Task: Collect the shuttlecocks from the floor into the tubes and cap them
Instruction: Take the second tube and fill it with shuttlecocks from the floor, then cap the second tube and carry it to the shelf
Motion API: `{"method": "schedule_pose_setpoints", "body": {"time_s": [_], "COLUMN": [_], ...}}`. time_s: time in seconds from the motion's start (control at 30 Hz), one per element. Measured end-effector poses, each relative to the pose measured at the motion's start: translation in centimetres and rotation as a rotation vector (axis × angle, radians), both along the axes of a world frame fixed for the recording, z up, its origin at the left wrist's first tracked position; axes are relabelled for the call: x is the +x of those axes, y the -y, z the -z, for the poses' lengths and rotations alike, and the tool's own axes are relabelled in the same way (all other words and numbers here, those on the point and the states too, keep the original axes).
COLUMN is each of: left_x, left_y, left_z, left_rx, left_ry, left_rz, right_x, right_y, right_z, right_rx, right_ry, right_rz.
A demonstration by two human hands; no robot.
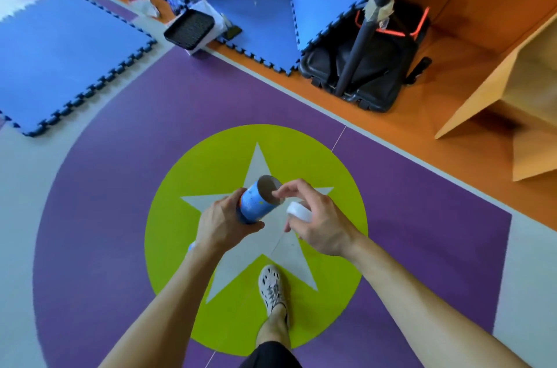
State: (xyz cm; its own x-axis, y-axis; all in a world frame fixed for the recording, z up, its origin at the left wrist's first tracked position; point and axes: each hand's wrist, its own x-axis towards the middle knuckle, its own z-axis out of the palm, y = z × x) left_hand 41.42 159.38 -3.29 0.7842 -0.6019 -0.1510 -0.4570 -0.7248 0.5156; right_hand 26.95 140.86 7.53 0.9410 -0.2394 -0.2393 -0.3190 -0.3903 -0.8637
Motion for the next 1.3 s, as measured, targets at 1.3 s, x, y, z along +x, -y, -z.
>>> {"method": "schedule_pose_setpoints", "body": {"time_s": [1.3], "left_x": [-49.3], "left_y": [-42.0], "left_z": [-16.9], "left_rx": [-0.224], "left_ry": [0.123], "left_rz": [0.588], "right_x": [-54.9], "right_y": [-50.2], "right_z": [-13.1], "right_rx": [-0.463], "right_ry": [0.266], "right_rz": [0.476]}}
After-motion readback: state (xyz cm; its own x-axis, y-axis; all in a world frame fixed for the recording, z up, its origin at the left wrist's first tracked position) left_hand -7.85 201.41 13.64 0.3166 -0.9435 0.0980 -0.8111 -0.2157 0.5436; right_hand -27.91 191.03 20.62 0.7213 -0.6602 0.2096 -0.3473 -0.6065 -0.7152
